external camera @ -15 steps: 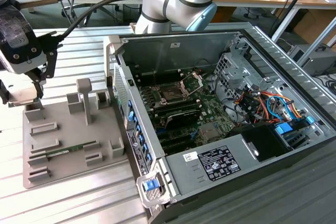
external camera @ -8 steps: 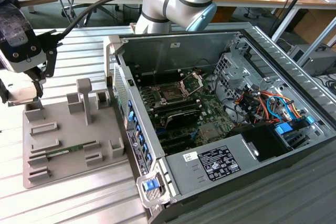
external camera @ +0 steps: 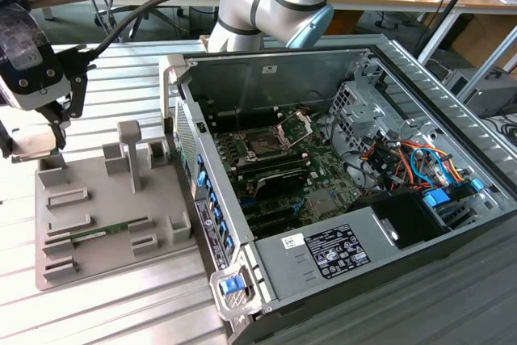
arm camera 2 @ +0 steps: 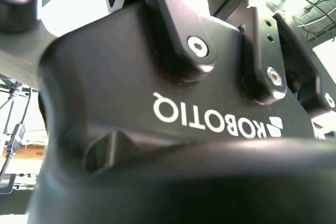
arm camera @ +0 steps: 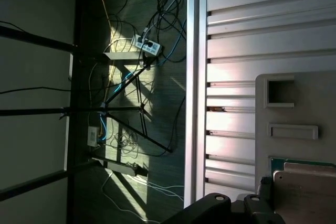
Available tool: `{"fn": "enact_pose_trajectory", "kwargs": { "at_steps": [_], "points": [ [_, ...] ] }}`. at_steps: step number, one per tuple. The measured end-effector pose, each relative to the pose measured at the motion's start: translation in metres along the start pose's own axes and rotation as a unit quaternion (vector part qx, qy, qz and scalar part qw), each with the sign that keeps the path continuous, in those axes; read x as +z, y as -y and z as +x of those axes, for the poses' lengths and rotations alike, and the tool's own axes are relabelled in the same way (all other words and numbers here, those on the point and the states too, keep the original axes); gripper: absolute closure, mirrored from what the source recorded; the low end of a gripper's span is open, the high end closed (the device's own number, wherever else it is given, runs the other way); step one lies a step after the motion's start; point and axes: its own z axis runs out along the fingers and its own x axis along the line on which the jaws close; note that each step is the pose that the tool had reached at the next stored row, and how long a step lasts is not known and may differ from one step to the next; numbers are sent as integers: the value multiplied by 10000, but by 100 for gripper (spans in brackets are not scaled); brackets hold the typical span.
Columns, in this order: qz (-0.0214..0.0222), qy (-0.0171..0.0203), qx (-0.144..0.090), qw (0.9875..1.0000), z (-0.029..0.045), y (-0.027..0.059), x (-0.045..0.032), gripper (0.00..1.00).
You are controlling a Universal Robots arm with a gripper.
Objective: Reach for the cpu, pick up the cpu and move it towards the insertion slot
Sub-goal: 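Pick up the cpu and move it towards the insertion slot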
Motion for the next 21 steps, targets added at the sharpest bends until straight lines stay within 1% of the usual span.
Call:
{"fn": "enact_pose_trajectory", "kwargs": {
  "at_steps": [15, 19, 21],
  "points": [
    [-6, 0, 0, 10000, 0, 0, -57, 45],
    [-6, 1, 0, 10000, 0, 0, -105, 45],
    [-6, 1, 0, 10000, 0, -1, -116, 45]
  ]
}}
